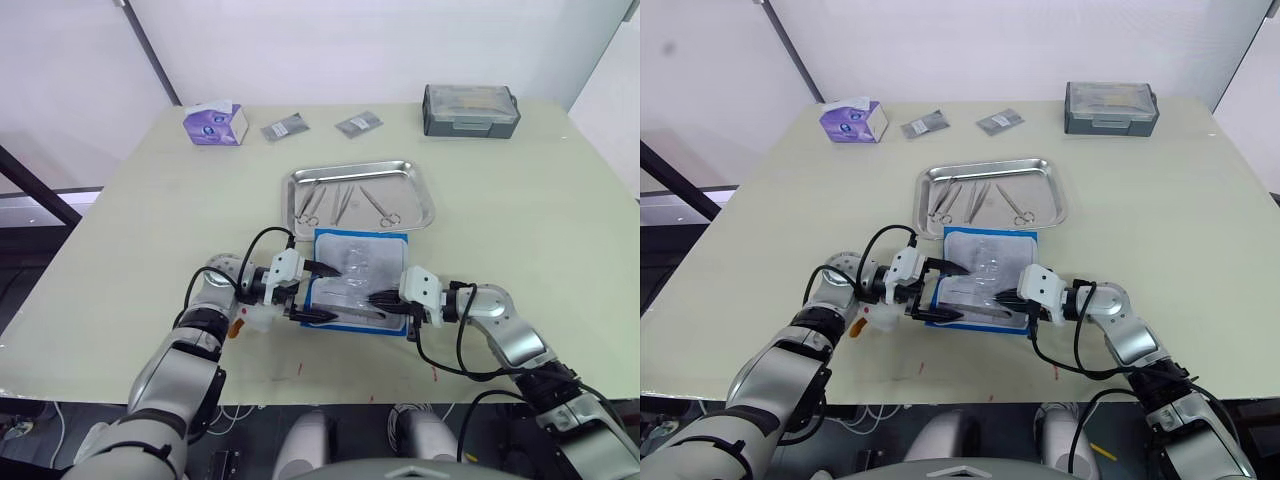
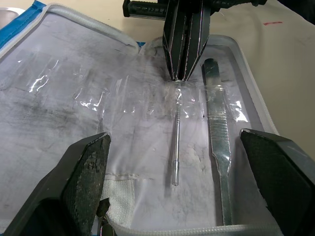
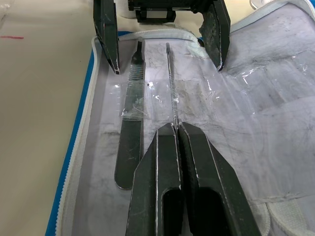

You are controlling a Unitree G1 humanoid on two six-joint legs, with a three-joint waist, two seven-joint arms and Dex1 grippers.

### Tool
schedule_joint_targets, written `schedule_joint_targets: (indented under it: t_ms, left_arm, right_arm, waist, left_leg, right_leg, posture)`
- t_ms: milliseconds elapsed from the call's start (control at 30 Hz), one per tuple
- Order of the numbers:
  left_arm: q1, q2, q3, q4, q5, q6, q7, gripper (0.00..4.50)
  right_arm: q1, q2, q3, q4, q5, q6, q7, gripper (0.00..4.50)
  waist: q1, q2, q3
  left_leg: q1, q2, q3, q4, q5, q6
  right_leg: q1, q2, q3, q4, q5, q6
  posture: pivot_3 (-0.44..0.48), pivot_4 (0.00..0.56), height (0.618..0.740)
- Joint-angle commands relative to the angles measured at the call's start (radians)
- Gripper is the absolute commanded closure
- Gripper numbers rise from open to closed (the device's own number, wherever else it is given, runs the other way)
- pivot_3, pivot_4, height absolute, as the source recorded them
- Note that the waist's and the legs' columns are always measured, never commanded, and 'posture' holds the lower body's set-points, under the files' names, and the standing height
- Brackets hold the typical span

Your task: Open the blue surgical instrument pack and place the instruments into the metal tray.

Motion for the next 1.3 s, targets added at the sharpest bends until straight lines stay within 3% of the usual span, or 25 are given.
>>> schedule_joint_targets:
  t_ms: [33, 667, 1300]
  left_arm:
    - [0.072, -0.015, -0.076, 0.072, 0.088, 0.018, -0.045, 0.00]
    - [0.071, -0.019, -0.079, 0.073, 0.089, 0.018, -0.045, 0.00]
    - [0.065, -0.025, -0.078, 0.078, 0.092, 0.019, -0.045, 0.00]
  right_arm:
    - [0.013, -0.036, -0.003, 0.014, -0.032, 0.027, 0.004, 4.47]
    - [-0.006, -0.142, -0.020, -0.229, -0.038, 0.127, 0.024, 4.47]
    - [0.088, -0.301, -0.118, -0.373, 0.000, 0.156, 0.043, 4.47]
  waist:
    - [0.000, 0.000, 0.000]
    - [0.002, -0.003, 0.003]
    - [0.006, -0.004, 0.005]
  left_leg:
    - [0.000, 0.000, 0.000, 0.000, 0.000, 0.000]
    - [-0.001, 0.000, 0.000, 0.000, 0.000, 0.000]
    - [-0.002, 0.000, -0.001, -0.001, 0.000, 0.000]
  right_leg:
    - [0.000, 0.000, 0.000, 0.000, 0.000, 0.000]
    - [0.000, 0.000, 0.000, -0.001, 0.000, 0.000]
    - [0.000, 0.000, -0.001, -0.004, -0.002, 0.003]
  posture:
    - [0.000, 0.150, 0.734]
    - [0.000, 0.150, 0.734]
    - [0.000, 0.150, 0.734]
